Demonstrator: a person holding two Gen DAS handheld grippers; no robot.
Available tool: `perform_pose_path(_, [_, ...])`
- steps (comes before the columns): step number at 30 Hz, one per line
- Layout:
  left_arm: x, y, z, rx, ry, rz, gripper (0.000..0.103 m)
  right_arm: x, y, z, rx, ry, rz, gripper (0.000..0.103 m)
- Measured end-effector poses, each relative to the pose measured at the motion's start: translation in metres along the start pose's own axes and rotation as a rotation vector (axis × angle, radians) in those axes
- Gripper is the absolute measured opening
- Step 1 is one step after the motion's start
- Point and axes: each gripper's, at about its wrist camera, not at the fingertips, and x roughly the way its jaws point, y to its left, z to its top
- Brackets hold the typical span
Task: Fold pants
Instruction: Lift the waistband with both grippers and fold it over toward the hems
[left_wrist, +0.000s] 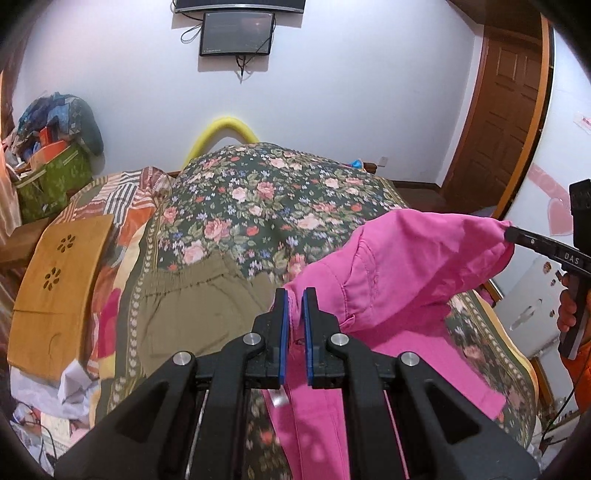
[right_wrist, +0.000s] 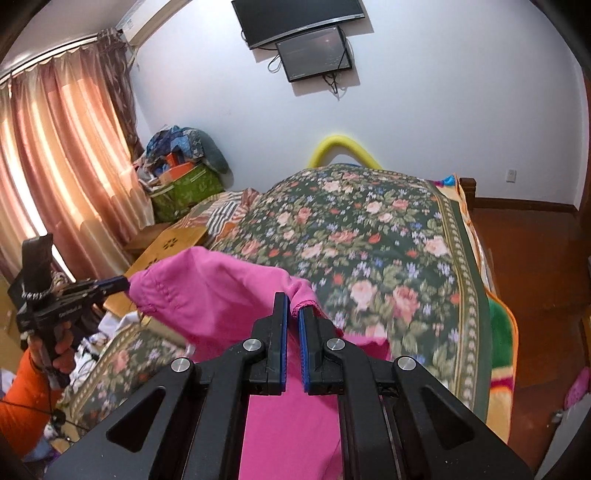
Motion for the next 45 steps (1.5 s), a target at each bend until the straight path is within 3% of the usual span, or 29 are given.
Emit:
perform_pose_path(13, [-0.039,-0.007,-0.092,0.032,0.053,-0.039,0.007,-0.037,0.021,-0.091,0.024,0.103,0.023,0.005])
perform_pose_path(25, [-0.033,-0.011,-0.170,-0.010,0.164,-0.062,0.007,-0.037,0.024,-0.176,0.118,0.216,0.009,0.005])
perform_pose_path(33, [-0.028,-0.004,-0.187,-0.034,0.208,-0.045,0.007,-0.040,0.011,-0.198,0.181,0.250,-0.016,0.006])
perform_pose_path(36, [-0.035,-0.005,-0.187,-0.009,0.208,-0.022,0.007,-0.043,0.014,-0.200,0.145,0.261,-0.077,0.006])
perform_pose_path(45, [-0.059,-0.016,-0.145,0.013,0.127,-0.004,0.011,-0.064,0.024,-0.170,0.078,0.195,-0.120,0.008])
